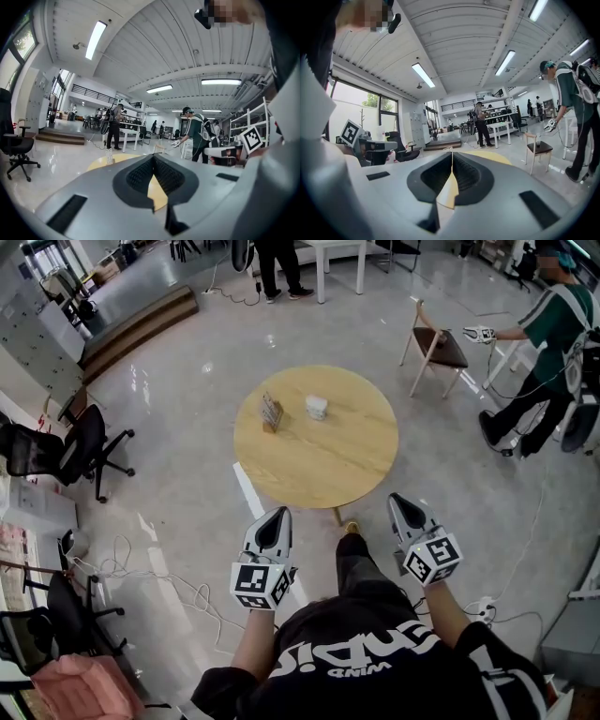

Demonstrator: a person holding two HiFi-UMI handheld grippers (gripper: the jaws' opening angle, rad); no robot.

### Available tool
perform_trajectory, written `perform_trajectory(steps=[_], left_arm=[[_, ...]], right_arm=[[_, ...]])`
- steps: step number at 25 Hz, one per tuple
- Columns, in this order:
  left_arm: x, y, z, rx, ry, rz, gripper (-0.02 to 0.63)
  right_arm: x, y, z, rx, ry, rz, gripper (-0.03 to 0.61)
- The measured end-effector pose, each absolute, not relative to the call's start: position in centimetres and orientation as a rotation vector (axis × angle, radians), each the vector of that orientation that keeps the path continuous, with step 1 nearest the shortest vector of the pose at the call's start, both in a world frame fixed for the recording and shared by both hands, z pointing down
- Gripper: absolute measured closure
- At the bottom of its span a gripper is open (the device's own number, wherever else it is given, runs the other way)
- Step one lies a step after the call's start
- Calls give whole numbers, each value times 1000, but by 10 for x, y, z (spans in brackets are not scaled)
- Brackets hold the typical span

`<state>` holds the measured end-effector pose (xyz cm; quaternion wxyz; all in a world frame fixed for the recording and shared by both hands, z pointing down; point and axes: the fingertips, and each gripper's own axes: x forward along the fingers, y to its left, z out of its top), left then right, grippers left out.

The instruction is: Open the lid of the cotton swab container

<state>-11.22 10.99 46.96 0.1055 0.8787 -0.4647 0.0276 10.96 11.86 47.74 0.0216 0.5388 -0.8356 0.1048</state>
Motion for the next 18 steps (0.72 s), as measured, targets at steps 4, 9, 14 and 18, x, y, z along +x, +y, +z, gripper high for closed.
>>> perform_trajectory(steps=[4,9,14,18], left_arm=[[-104,70,468,2567,-1393,76,603],[-94,25,463,2540,-1420,80,603],[-80,-20,456,2517,-1445,80,603],[-66,-54,447,2504,-1470,65,603]], right_arm=[[117,76,477,1638,-2599,335,575],[123,26,473,1587,-2624,345,575],[133,-23,467,1541,-2645,356,575],[146,-59,461,1510,-2658,353,575]])
